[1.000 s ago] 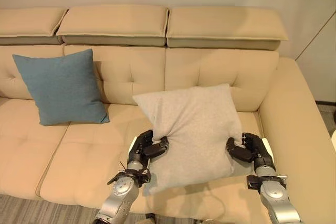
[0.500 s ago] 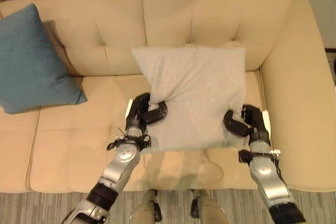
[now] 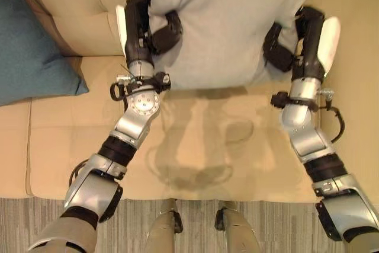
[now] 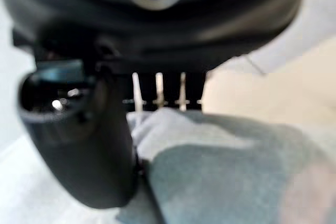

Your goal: Pick up all the scattered cushions and arrange them neatly on the sofa.

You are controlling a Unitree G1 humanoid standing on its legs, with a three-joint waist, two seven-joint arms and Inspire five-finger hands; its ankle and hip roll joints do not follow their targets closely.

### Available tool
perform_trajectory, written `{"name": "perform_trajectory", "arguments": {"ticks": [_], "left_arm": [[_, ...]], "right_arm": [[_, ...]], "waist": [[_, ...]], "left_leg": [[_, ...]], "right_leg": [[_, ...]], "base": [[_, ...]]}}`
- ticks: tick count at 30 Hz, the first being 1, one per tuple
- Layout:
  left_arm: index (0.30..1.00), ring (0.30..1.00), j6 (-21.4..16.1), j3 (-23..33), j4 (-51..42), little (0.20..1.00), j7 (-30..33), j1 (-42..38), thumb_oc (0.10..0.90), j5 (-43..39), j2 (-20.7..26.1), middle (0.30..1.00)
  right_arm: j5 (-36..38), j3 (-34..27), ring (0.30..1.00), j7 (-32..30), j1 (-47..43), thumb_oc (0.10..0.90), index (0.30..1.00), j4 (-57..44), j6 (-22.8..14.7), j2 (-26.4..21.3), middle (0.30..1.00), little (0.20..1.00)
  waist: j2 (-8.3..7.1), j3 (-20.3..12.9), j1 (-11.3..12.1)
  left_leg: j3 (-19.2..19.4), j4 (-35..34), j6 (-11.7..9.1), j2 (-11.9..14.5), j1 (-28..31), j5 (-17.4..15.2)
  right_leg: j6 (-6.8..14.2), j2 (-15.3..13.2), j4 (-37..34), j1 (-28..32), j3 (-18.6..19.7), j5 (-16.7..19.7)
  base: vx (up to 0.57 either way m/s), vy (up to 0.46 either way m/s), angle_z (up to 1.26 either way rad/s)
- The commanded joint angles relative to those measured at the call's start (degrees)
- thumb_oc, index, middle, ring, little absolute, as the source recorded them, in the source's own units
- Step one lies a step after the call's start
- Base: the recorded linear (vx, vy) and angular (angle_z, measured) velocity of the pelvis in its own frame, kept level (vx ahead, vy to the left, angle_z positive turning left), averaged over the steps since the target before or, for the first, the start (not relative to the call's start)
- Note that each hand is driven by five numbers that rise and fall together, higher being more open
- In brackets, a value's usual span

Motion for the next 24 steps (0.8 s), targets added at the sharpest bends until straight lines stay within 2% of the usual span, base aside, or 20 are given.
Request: {"name": "perform_trajectory", "arguments": {"ticks": [1,6,10,11,12,13,14,15,20,24], "left_arm": [[0.300,0.300,-8.6,-9.5,2.7,0.300,-2.4,-14.4,0.400,6.7,-1.9,0.300],[0.300,0.300,-7.4,-9.3,11.0,0.300,-3.4,-16.3,0.400,4.7,-1.7,0.300],[0.300,0.300,-6.9,-8.0,14.1,0.300,-4.0,-14.0,0.400,3.3,-2.5,0.300],[0.422,0.422,-6.6,-7.6,15.7,0.422,-4.4,-13.8,0.482,2.3,-3.1,0.422],[0.575,0.575,-6.7,-7.6,15.7,0.575,-4.4,-13.8,0.584,2.3,-3.1,0.575],[0.705,0.705,-6.3,-7.3,17.1,0.705,-4.6,-13.7,0.670,1.9,-3.1,0.705],[0.900,0.900,-5.8,-7.3,18.3,0.900,-4.9,-13.5,0.800,1.7,-2.9,0.900],[0.900,0.900,-5.4,-7.1,18.8,0.900,-5.0,-13.2,0.800,1.8,-2.8,0.900],[0.900,0.900,-4.5,-5.9,19.3,0.900,-5.0,-10.8,0.800,3.1,-3.0,0.900],[0.900,0.900,-4.8,-2.6,16.9,0.900,-5.3,-4.0,0.800,2.6,-3.5,0.900]], "right_arm": [[-4.7,4.9,0.300,-1.2,-12.5,0.400,0.300,-1.4,-8.6,2.4,0.300,0.300],[-1.9,7.5,0.300,-0.1,-16.3,0.400,0.300,6.4,-7.8,3.7,0.300,0.300],[-1.1,8.9,0.300,1.3,-15.9,0.400,0.300,11.3,-6.4,5.2,0.300,0.300],[-0.6,9.1,0.300,1.9,-15.9,0.400,0.300,12.8,-6.1,5.7,0.300,0.300],[-0.6,9.2,0.371,1.9,-16.0,0.447,0.371,12.9,-6.2,5.7,0.371,0.371],[0.2,9.7,0.491,2.6,-16.3,0.527,0.491,14.7,-5.9,6.1,0.491,0.491],[1.7,9.9,0.709,3.3,-16.7,0.673,0.709,16.7,-5.7,6.6,0.709,0.709],[2.5,9.9,0.900,3.9,-16.5,0.800,0.900,17.5,-5.5,7.1,0.900,0.900],[2.8,10.2,0.900,5.5,-14.5,0.800,0.900,18.6,-5.1,8.6,0.900,0.900],[1.9,9.1,0.900,6.9,-8.5,0.800,0.900,17.3,-4.9,9.5,0.900,0.900]], "waist": [[-1.39,-4.8,0.3],[-1.56,-3.7,0.4],[-1.74,-2.5,0.4],[-1.82,-2.3,0.5],[-1.80,-2.3,0.4],[-1.90,-2.0,0.4],[-1.91,-1.6,0.3],[-1.93,-1.3,0.3],[-2.16,-0.7,0.2],[-2.23,-0.7,0.3]], "left_leg": [[-2.2,-1.7,-4.1,0.9,-1.7,-1.2],[-2.0,-1.7,-4.3,1.1,-2.9,-0.7],[-2.1,-1.7,-4.5,1.4,-3.5,-0.4],[-2.2,-1.7,-4.5,1.4,-3.6,-0.3],[-2.2,-1.7,-4.5,1.4,-3.7,-0.3],[-2.2,-1.7,-4.5,1.5,-3.8,-0.2],[-2.2,-1.7,-4.6,1.5,-4.1,-0.1],[-2.2,-1.7,-4.7,1.5,-4.1,-0.1],[-2.2,-1.7,-4.7,1.6,-4.0,-0.1],[-2.2,-1.7,-4.7,1.6,-2.9,-0.2]], "right_leg": [[8.1,-2.8,0.3,-2.7,1.0,-3.3],[8.3,-2.7,0.3,-3.8,0.9,-2.9],[8.3,-2.8,0.3,-4.4,0.6,-2.6],[8.3,-2.8,0.3,-4.5,0.6,-2.5],[8.3,-2.8,0.3,-4.5,0.5,-2.5],[8.3,-2.8,0.3,-4.7,0.6,-2.5],[8.3,-2.8,0.3,-5.0,0.6,-2.3],[8.3,-2.8,0.3,-5.1,0.6,-2.3],[8.3,-2.7,0.3,-5.0,0.6,-2.3],[8.1,-2.7,0.3,-3.7,0.4,-2.5]], "base": [[-0.04,-0.012,0.43],[-0.03,-0.008,-0.15],[-0.03,-0.009,0.13],[-0.03,-0.014,0.27],[-0.02,-0.005,0.07],[-0.03,-0.004,-0.13],[-0.05,-0.005,-0.25],[-0.03,-0.004,-0.15],[-0.01,-0.006,0.02],[-0.01,-0.013,-0.04]]}}
